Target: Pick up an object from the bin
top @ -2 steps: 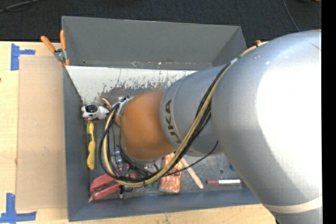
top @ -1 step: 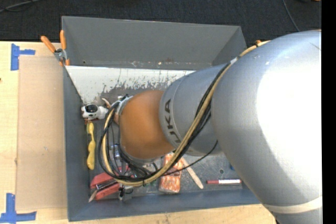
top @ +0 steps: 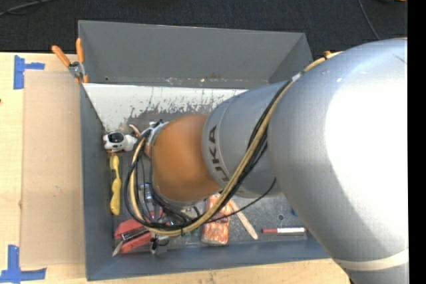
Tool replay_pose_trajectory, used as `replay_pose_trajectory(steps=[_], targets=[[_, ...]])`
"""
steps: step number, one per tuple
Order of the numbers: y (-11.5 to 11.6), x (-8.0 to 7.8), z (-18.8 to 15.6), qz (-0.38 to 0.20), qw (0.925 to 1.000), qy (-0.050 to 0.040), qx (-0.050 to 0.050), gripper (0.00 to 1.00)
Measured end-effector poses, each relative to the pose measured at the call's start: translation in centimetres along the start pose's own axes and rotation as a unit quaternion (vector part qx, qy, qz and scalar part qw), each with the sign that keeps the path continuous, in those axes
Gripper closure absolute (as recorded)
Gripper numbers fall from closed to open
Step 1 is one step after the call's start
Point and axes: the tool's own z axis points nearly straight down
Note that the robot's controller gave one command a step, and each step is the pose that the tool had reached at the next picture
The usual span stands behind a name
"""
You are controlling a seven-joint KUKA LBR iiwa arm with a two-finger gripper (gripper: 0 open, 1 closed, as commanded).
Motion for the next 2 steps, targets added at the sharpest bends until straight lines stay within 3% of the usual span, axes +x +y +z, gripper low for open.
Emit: replay_pose_trajectory(steps=[2], targets=[[0.00, 0.01, 0.00, 0.000, 1.0000, 0.0002, 0.000, 0.00]])
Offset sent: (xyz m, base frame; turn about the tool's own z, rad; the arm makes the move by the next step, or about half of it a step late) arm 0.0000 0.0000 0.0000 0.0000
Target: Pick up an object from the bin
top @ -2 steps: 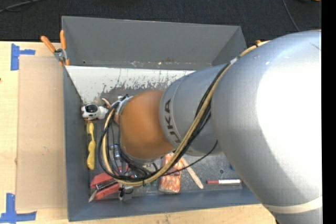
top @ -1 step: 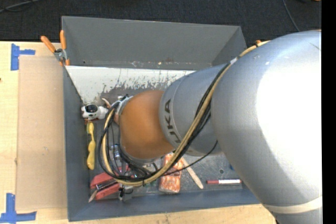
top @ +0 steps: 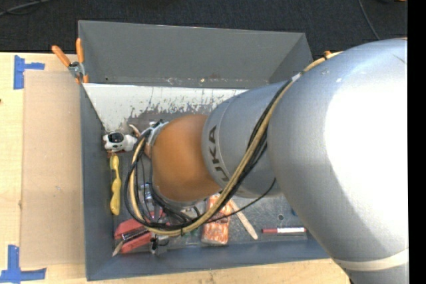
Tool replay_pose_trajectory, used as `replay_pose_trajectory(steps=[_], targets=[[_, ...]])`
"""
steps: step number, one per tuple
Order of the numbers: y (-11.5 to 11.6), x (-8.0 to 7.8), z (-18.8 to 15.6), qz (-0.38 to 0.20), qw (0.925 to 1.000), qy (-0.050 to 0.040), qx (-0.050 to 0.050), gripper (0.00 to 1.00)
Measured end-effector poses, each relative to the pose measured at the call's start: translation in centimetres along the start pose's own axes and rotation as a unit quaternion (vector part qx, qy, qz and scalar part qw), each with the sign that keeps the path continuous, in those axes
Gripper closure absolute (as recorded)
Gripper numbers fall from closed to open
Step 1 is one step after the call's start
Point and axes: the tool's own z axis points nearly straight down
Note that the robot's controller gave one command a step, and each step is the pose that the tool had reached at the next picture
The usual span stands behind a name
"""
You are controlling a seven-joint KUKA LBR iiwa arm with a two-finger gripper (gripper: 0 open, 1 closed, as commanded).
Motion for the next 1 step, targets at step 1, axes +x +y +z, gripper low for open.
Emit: replay_pose_trajectory(steps=[1], targets=[[0.14, -1.15, 0.12, -0.128, 0.9918, 0.0010, 0.000, 0.00]])
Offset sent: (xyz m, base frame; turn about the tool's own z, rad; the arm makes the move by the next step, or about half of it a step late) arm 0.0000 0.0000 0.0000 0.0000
